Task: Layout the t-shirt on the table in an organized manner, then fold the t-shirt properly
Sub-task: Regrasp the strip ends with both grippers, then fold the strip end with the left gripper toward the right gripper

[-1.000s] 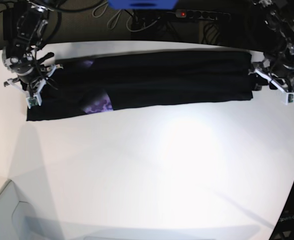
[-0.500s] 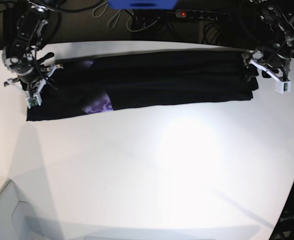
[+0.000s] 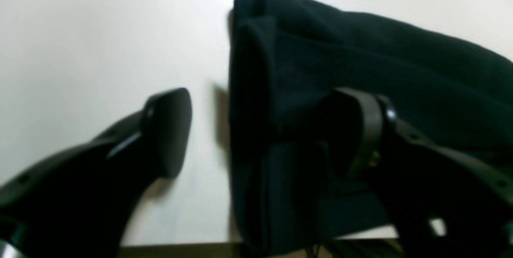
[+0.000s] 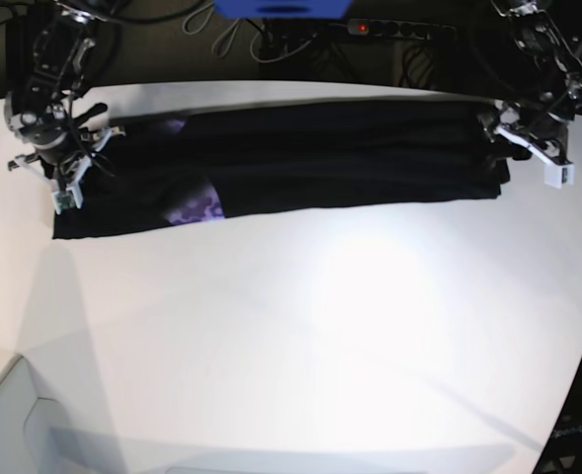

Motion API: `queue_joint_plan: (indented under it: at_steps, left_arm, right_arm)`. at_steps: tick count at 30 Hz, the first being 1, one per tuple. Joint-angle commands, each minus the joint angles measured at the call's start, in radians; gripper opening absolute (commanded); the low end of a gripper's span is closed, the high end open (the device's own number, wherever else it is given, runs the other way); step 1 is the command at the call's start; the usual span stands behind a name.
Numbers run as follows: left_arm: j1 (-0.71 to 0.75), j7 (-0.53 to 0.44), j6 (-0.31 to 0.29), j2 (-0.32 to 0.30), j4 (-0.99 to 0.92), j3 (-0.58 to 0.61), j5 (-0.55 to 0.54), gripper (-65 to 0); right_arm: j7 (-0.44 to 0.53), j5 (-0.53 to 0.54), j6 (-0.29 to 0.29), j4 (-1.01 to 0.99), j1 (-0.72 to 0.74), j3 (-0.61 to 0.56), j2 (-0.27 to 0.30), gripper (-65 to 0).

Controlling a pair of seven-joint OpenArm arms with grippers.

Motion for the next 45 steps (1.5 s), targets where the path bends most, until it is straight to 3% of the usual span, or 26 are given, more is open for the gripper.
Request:
queue_joint_plan:
  at_steps: [1,12,13,21,27,33,35,41,45]
  left_arm:
    - [0.0,0.036,0.007,-0.013,-0.014,0.034,0.025,-20.6]
    - [-0.022,0.034,0.007,-0.033,-0.069,0.1,0.026,-63.9]
    - [-0.034,0.036,0.009,-0.036,-0.084,0.1,0.026,-65.0]
    - [-0.098,0.034,0.009,-0.128,-0.133,0.092,0.025,-64.9]
    - [-0.212,0.05,0.015,-0.179,-0.132,0.094,0.025,-64.9]
    - [-0.299,0.172,0.013,-0.188,-0.09,0.092,0.015,-64.9]
    - [-0.301,0.209,0.015,-0.164,-0.018,0.097,0.015,-64.9]
    - [-0.296,0.297,0.019,0.018,0.198,0.12,0.026,-64.9]
    - [-0.25,0.315,0.052,0.099,0.313,0.217,0.026,-64.9]
  right_arm:
    - [-0.035,-0.009,0.008,-0.001,-0.002,-0.001,-0.002,-65.0]
    - [-0.035,-0.009,0.008,-0.001,0.007,-0.001,-0.002,-65.0]
    - [-0.035,-0.009,0.008,-0.001,0.007,-0.001,-0.002,-65.0]
    - [-0.035,-0.009,0.008,-0.002,0.005,-0.006,-0.026,-65.0]
    - [-0.037,-0.009,0.008,-0.002,-0.005,-0.105,-0.063,-65.0]
    - [-0.037,-0.009,0.008,-0.002,-0.002,-0.115,-0.135,-65.0]
    - [-0.037,-0.01,0.008,-0.002,-0.001,-0.115,-0.155,-65.0]
    - [-0.039,-0.01,0.008,-0.002,-0.002,-0.144,-0.175,-65.0]
    - [-0.045,-0.01,0.008,-0.002,-0.005,-0.173,-0.175,-65.0]
